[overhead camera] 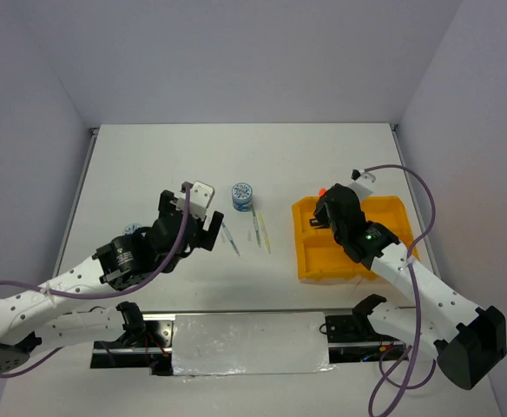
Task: Sort the stationery into containers
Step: Place the pen in the storage box.
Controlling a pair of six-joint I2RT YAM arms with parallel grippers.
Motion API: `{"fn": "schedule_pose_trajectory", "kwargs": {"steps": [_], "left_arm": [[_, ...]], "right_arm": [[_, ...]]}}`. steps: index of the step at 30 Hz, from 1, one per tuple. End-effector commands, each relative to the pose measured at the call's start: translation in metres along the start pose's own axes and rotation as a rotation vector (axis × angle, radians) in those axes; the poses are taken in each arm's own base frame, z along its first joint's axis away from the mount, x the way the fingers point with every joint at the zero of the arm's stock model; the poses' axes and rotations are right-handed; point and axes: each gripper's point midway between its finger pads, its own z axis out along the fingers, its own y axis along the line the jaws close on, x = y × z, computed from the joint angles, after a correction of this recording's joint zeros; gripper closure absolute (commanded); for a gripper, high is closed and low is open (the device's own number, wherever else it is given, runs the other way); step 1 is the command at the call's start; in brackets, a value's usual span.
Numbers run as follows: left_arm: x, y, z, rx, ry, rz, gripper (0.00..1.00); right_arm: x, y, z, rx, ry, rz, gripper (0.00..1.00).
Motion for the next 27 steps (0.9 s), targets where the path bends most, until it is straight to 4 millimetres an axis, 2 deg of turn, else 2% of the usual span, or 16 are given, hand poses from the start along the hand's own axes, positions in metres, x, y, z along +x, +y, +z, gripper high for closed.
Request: {"fn": "schedule_pose_trajectory", "kwargs": {"steps": [1, 4, 5, 6, 8, 12, 16, 17, 20, 22, 23, 25, 27], "left_arm": [[-0.024, 0.008, -0.005, -0.03, -0.069, -0.063, 0.01], [-0.024, 0.003, -0.007, 0.011, -0.074, -0.054, 0.01], [-0.022, 0.005, -0.008, 0.005, -0.067, -0.048, 0.01], [-0.021, 0.006, -0.008, -0.001, -0.062, -0.043, 0.01], [-0.021, 0.008, -0.009, -0.011, -0.057, -0.04, 0.01], [-0.022, 0.01, -0.011, -0.01, -0.065, -0.044, 0.01], [-0.023, 0.013, -0.014, -0.011, -0.075, -0.048, 0.01], [-0.024, 0.014, -0.015, -0.009, -0.078, -0.047, 0.01], [-0.021, 0.014, -0.015, -0.008, -0.068, -0.035, 0.01], [-0.021, 0.015, -0.015, -0.014, -0.062, -0.029, 0.01], [-0.021, 0.015, -0.015, -0.015, -0.057, -0.027, 0.01], [-0.023, 0.017, -0.016, -0.022, -0.059, -0.028, 0.01], [-0.021, 0.024, -0.018, -0.052, -0.048, -0.024, 0.01]], "right_arm": [[-0.017, -0.046, 0.008, 0.245, -0.156, 0.156, 0.99], [-0.016, -0.056, 0.014, 0.326, -0.188, 0.234, 0.96], [-0.012, -0.066, 0.018, 0.391, -0.198, 0.244, 0.95], [-0.017, -0.063, 0.019, 0.404, -0.212, 0.265, 0.94], [-0.014, -0.072, 0.02, 0.475, -0.221, 0.285, 0.87], [-0.003, -0.077, 0.035, 0.582, -0.206, 0.284, 0.84], [0.007, -0.074, 0.046, 0.599, -0.182, 0.286, 0.83], [0.007, -0.071, 0.049, 0.587, -0.178, 0.284, 0.78], [0.008, -0.067, 0.051, 0.58, -0.165, 0.278, 0.42], [0.005, -0.063, 0.05, 0.558, -0.157, 0.263, 0.32], [0.001, -0.058, 0.052, 0.538, -0.163, 0.269, 0.22], [-0.004, -0.05, 0.051, 0.502, -0.152, 0.238, 0.13], [-0.019, -0.037, 0.046, 0.464, -0.159, 0.241, 0.09]]}}
